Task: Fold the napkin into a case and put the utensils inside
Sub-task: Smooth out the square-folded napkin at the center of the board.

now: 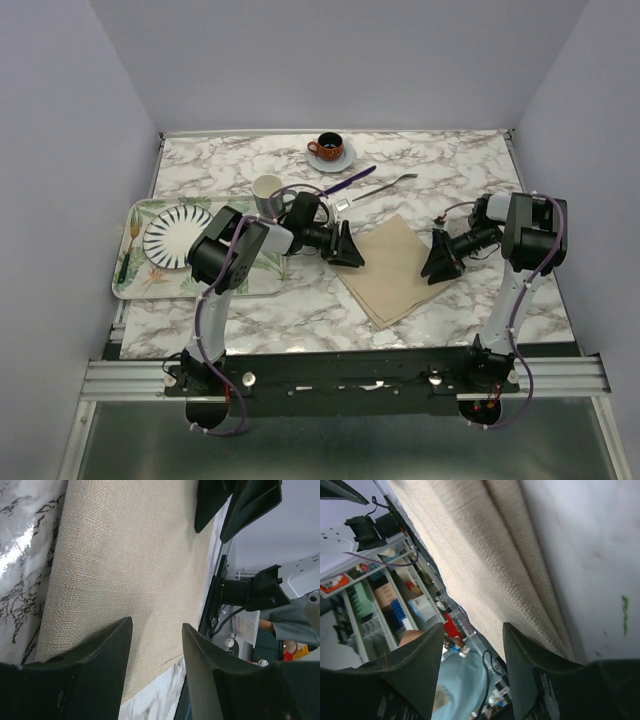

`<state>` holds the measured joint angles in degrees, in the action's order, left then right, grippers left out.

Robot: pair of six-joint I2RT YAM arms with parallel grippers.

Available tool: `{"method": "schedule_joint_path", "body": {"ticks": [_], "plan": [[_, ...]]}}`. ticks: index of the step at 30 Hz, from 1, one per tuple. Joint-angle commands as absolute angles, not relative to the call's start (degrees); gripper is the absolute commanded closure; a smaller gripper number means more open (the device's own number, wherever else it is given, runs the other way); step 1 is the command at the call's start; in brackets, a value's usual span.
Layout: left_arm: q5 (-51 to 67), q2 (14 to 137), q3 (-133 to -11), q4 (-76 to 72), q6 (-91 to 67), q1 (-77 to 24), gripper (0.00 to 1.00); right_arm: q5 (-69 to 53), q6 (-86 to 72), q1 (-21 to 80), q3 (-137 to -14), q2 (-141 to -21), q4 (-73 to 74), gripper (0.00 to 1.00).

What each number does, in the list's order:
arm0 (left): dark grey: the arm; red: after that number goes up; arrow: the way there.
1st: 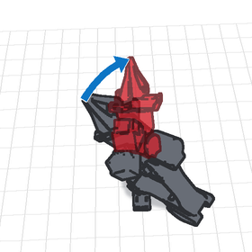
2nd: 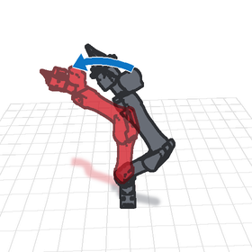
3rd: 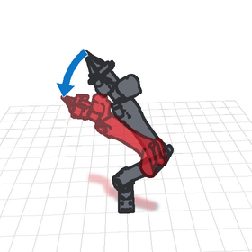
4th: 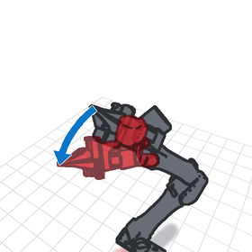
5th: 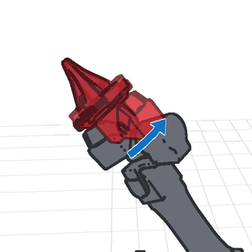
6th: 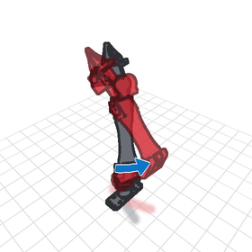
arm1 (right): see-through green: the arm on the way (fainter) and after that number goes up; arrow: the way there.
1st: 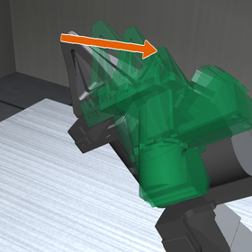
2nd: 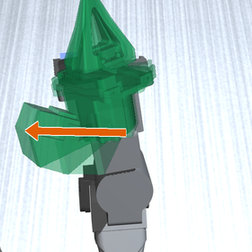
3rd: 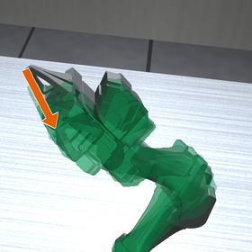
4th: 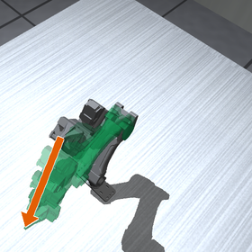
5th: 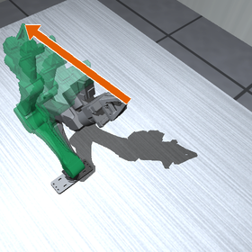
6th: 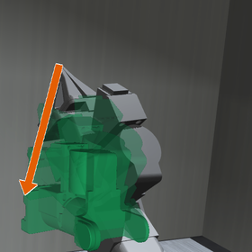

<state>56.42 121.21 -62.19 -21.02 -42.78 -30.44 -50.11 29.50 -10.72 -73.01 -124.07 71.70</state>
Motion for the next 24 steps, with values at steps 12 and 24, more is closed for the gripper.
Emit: {"method": "schedule_joint_path", "body": {"ticks": [12, 24], "plan": [[56.5, 120.6, -72.7, 7.4, -16.1, -34.7, 0.41, -48.3, 39.1, -10.8, -71.6, -113.7, 78.7, 0.4], [59.3, 114.3, -68.6, -2.1, -22.8, -35.2, 0.41, -53.8, 16.9, -0.1, -93.8, -119.9, 59.3, 0.45]]}}
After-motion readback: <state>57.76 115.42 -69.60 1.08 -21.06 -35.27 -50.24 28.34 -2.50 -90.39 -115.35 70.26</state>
